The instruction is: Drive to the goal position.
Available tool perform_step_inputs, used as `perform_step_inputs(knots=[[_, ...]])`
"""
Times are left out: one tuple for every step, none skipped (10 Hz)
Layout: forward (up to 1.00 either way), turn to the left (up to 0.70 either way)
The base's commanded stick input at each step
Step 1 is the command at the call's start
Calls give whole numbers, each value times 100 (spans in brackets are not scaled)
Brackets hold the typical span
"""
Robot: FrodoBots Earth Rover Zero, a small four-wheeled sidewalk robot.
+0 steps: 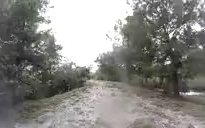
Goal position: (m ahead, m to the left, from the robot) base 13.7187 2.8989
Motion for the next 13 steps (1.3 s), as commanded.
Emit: perform_step_inputs(knots=[[85, 0], [85, 0], [85, 0], [85, 0], [85, 0], [85, 0], [85, 0], [85, 0], [85, 0], [85, 0], [85, 0], [85, 0], [85, 0]])
